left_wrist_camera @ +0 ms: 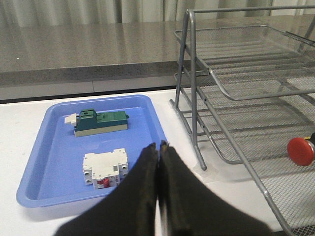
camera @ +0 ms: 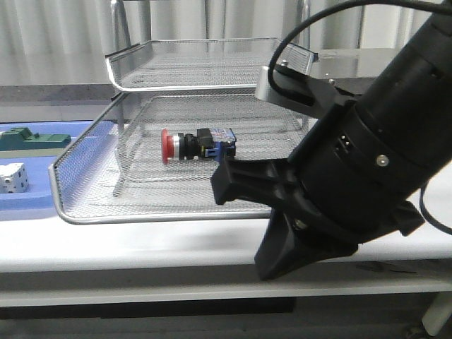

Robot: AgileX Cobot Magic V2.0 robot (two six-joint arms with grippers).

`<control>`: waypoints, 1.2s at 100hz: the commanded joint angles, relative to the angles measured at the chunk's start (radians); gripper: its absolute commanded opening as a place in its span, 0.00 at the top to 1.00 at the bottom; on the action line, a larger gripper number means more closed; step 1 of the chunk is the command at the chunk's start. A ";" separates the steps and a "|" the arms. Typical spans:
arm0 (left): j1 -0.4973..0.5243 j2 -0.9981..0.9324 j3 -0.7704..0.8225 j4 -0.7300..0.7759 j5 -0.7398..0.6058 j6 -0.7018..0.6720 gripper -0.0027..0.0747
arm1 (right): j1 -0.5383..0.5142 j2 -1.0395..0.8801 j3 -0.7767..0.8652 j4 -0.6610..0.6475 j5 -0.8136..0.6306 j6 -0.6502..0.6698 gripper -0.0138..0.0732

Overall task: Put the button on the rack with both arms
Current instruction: 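Push the front of the middle mesh tray back into the rack with the right gripper, then keep pushing the tray with the right gripper until it sits flush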

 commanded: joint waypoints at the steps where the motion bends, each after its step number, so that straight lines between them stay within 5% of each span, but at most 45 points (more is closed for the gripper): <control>1: 0.005 0.006 -0.029 -0.010 -0.082 -0.009 0.99 | 0.001 -0.013 -0.045 0.012 -0.060 -0.016 0.92; 56: 0.005 0.006 -0.029 -0.010 -0.082 -0.009 0.99 | -0.015 0.150 -0.250 -0.092 -0.097 -0.017 0.92; 120: 0.005 0.006 -0.029 -0.010 -0.082 -0.009 0.99 | -0.193 0.284 -0.500 -0.194 -0.089 -0.017 0.92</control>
